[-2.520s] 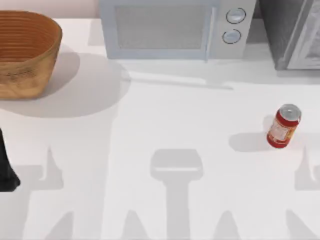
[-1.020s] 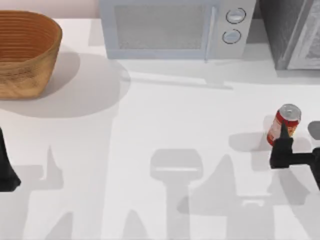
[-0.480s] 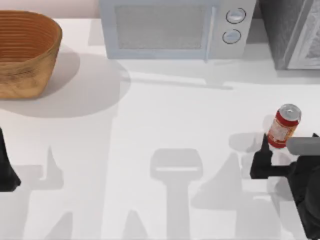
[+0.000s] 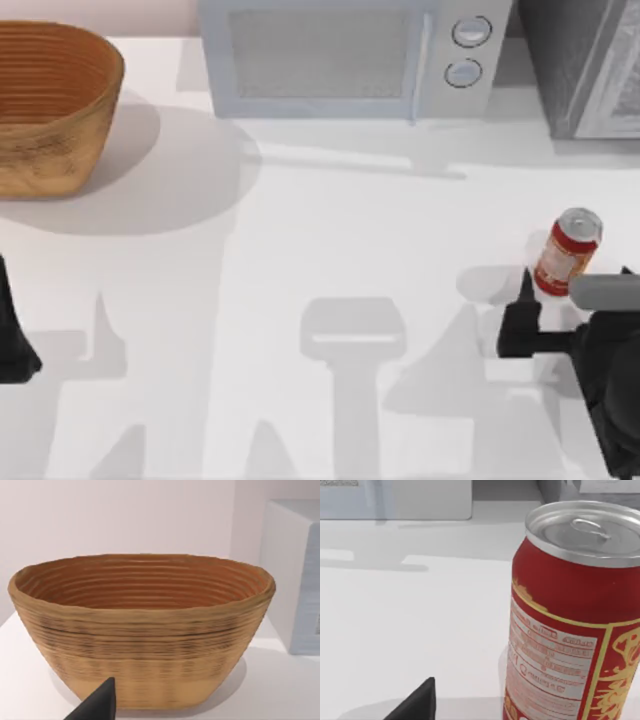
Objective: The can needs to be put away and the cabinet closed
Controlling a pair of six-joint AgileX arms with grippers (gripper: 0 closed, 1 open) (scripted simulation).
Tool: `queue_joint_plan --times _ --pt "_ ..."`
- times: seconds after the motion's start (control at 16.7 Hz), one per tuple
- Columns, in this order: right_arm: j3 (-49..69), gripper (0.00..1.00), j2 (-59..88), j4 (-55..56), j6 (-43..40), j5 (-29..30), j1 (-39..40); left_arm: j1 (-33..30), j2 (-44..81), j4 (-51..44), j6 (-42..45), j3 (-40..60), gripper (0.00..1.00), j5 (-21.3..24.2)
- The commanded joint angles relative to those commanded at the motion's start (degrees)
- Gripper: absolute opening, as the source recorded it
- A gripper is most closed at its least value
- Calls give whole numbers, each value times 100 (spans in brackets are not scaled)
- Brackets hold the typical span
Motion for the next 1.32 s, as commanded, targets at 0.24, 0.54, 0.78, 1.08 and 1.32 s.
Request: queue_joint_plan --times 0.24,0.54,0.78,1.08,1.32 --pt "462 100 85 -293 -70 -250 -253 0 0 0 0 0 100 0" --pt "1081 100 230 -727 -159 -597 -612 0 0 0 0 0 100 0" --pt "1175 100 252 -793 -172 -650 -666 0 0 0 0 0 100 0" --pt "1175 70 252 -793 -172 -650 -666 0 0 0 0 0 100 0" --pt "1175 40 252 -793 -172 -650 -666 0 0 0 0 0 100 0"
